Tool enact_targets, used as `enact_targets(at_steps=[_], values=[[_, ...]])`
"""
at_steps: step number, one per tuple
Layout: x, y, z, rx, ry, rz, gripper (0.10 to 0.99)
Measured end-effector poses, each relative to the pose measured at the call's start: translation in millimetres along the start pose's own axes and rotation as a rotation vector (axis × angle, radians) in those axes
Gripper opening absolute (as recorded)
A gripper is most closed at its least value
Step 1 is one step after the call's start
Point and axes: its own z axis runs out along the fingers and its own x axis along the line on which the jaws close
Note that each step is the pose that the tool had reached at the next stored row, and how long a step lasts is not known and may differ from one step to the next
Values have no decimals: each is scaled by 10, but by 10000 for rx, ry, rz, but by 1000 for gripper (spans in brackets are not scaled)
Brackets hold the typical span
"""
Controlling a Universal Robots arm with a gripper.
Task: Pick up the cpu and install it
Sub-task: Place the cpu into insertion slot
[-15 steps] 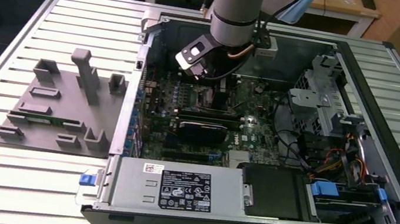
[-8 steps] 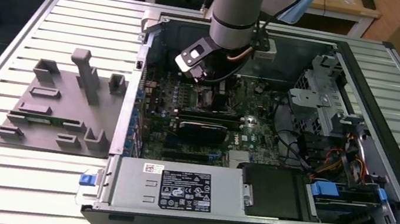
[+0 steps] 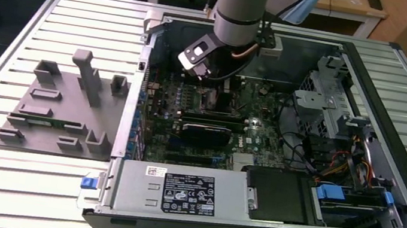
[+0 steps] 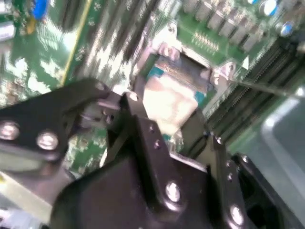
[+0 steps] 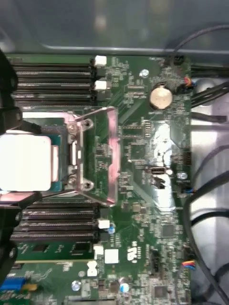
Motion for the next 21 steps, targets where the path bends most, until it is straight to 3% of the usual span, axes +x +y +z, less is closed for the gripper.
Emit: enact_targets(at_steps=[4,6,7,10,14,21], values=[[1,-8,82,-1,-2,-34,545],[1,-5,-2,2,-7,-33,545],[0,2,-200,2,-6,-33,545],[1,1,-154,0,-2,-35,545],[1,4,-218,2,-7,-34,545],[1,2,-169,-4,-6,-34,545]])
